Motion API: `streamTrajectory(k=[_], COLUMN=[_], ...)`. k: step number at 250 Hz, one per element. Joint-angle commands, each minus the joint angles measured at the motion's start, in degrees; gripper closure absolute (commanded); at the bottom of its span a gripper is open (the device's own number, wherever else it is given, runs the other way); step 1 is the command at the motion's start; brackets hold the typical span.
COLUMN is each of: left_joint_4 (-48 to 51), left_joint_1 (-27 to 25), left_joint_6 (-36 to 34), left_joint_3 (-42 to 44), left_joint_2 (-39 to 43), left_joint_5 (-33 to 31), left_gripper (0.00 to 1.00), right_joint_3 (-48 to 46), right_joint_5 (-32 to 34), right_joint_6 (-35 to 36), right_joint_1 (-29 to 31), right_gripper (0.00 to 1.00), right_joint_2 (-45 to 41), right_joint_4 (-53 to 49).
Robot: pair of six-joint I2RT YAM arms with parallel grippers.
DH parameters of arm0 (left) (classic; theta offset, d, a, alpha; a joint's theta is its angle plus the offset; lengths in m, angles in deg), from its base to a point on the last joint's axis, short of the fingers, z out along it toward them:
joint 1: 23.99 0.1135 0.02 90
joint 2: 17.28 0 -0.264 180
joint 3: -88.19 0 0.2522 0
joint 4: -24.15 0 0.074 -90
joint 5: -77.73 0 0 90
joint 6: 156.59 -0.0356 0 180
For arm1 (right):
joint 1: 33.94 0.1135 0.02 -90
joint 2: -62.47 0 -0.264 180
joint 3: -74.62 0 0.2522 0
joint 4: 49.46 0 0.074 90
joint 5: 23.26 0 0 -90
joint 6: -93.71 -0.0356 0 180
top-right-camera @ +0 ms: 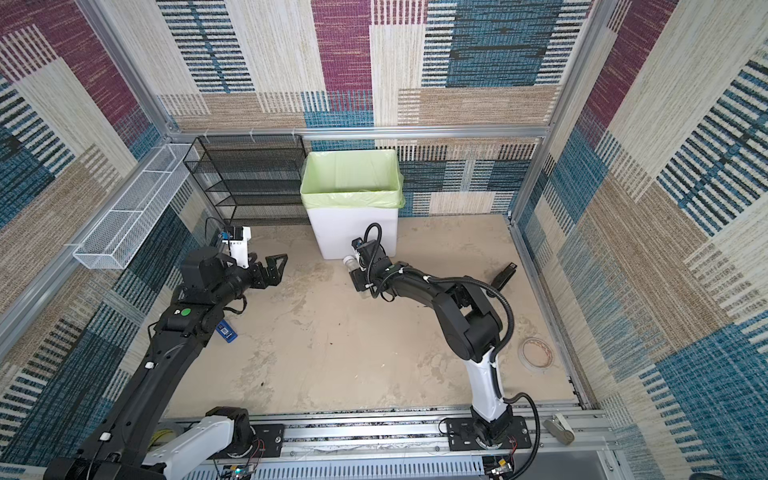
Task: Throw the plastic bottles in the bin
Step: 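Lower the right gripper onto the lime-label bottle while the left arm withdraws, then close the right gripper on the lime-label bottle and lift it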
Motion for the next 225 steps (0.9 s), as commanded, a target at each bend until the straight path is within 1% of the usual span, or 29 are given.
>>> streamTrajectory(k=[1,49,62,121,137,179,225], left_joint_4=[-1.98,-1.96,-1.98,-2.05,-2.04,-2.14,-2.67], left_joint_1=[0.49,0.84,0.84,0.93,0.93,0.93,0.93], left_joint_6=[1.11,1.42,1.38,1.48,1.46,1.4,1.3], left_joint_3=[0.33,0.25,0.28,0.19,0.26,0.33,0.88], left_joint_2=[-0.06,-0.65,-0.74,-1.34,-1.46,-1.8,-1.8], left_joint_5=[1.18,1.73,1.74,2.07,2.17,2.26,2.68], left_gripper=[0.05,0.06,0.06,0.07,0.07,0.07,0.08], right_joint_3=[1.76,2.95,3.12,1.89,1.12,-3.36,-10.01], right_joint_5=[0.93,0.26,0.13,-0.79,-1.39,-2.76,-2.68], right_joint_6=[0.31,-0.05,-0.13,-0.31,-0.79,-2.83,-3.9], right_joint_1=[0.44,0.66,0.75,1.02,1.03,1.04,1.04], right_gripper=[0.4,0.48,0.52,0.64,0.69,0.7,0.71], right_joint_2=[1.84,3.67,3.72,1.76,0.8,-4.64,-14.12], right_joint_4=[-1.55,-1.02,-0.98,-0.17,-0.01,2.82,6.62])
